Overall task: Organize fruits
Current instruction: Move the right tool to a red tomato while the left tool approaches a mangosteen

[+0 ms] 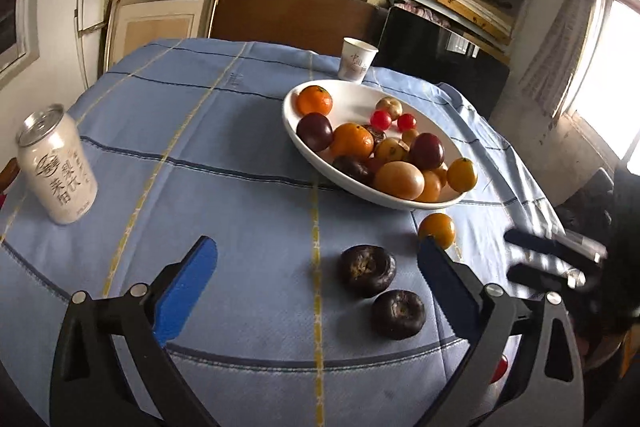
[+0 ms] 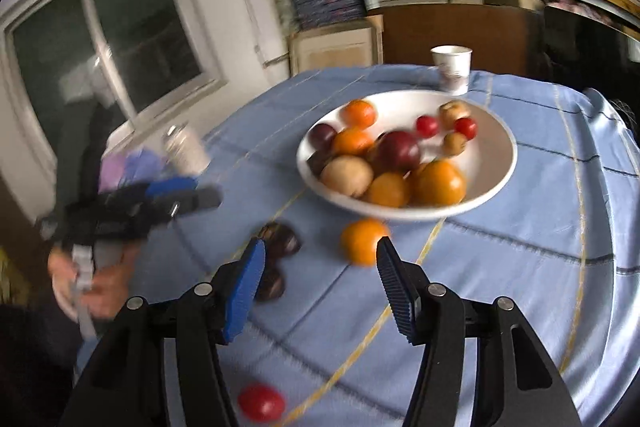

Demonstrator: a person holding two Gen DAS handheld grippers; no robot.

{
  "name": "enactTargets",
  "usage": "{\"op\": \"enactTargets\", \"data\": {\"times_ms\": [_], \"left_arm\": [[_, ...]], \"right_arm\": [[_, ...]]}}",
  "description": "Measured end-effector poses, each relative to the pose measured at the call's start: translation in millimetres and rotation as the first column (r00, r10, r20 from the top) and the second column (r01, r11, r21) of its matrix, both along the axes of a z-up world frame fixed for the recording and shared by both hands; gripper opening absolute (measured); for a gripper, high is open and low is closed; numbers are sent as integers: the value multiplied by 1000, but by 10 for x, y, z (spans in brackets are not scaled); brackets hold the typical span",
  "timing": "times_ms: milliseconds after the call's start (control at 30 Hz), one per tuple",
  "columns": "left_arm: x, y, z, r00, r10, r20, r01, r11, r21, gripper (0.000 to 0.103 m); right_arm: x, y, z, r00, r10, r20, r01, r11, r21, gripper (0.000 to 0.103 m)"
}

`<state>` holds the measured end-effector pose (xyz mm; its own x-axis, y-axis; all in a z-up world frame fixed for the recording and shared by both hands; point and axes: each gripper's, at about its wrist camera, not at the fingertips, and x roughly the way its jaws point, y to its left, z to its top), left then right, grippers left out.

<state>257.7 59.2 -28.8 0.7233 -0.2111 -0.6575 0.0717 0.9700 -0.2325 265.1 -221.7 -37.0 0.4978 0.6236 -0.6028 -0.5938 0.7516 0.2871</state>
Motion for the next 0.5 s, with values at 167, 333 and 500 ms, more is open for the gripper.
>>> {"op": "enactTargets", "data": {"times_ms": [167,333,500], "left_arm": [[-49,10,18,999,23,24,-24,999,28,98],[-19,-61,-25,1000,7,4,-8,999,51,98],[24,-105,-96,1000,9,-18,-7,996,86,98]], "right_arm": [[-189,6,-196,995,35,-91,-36,999,-6,59],[-396,111,-240,993,87,-82,-93,993,-73,59],[-501,207,-345,991,100,-89,-115,978,-174,59]]}}
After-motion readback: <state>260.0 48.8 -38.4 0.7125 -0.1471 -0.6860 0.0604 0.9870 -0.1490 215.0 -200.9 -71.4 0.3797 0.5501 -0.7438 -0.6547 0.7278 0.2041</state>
